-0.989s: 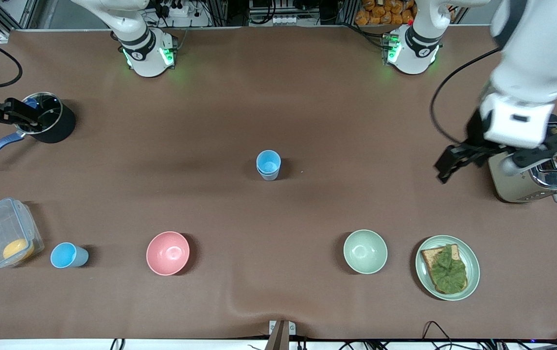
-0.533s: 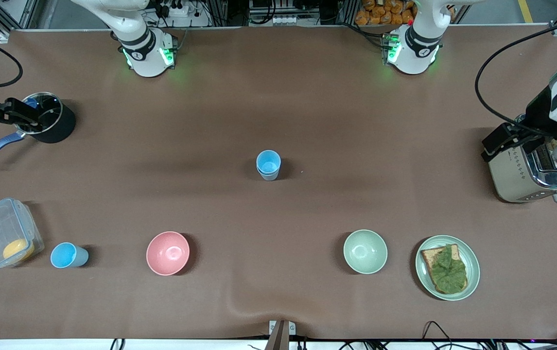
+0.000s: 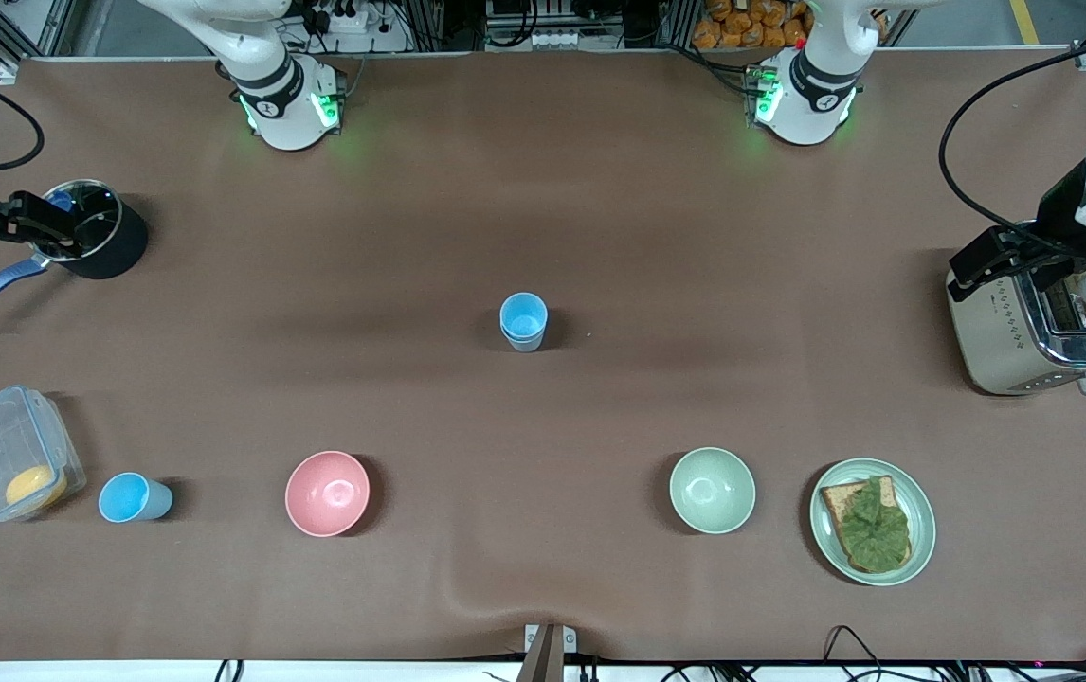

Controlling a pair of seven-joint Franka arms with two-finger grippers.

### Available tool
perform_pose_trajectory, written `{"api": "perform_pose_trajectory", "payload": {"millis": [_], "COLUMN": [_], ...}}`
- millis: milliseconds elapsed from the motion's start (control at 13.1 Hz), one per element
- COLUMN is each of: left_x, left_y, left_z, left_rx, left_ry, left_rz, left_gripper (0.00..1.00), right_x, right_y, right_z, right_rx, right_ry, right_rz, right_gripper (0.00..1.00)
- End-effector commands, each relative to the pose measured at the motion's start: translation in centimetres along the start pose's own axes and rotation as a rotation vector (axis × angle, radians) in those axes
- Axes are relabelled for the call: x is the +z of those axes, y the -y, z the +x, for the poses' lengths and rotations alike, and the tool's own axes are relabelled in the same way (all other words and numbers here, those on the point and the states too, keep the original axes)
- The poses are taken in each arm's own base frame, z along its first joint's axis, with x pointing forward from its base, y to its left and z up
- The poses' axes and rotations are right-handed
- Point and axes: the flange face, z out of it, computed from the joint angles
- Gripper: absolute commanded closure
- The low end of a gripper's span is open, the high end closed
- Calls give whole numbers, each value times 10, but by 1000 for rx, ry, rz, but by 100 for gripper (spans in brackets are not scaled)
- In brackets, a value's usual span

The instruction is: Stack blue cups with both arms

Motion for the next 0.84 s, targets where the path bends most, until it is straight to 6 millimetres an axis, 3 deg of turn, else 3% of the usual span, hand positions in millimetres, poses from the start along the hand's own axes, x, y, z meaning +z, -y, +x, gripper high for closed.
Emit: {"api": "perform_pose_trajectory", "payload": {"millis": [0, 761], "left_x": [-11, -16], "left_y": [7, 12], "left_z": [-7, -14], "left_rx": [7, 10], "left_ry": [1, 27], "left_rz": [-11, -17], "left_gripper": [0, 0], "right_x": [-4, -3], "right_y": [-3, -5], "right_z": [3, 4], "right_rx": [-9, -5], "right_ry": [-8, -9], "right_rz": [-7, -2], "right_gripper": [0, 0]}}
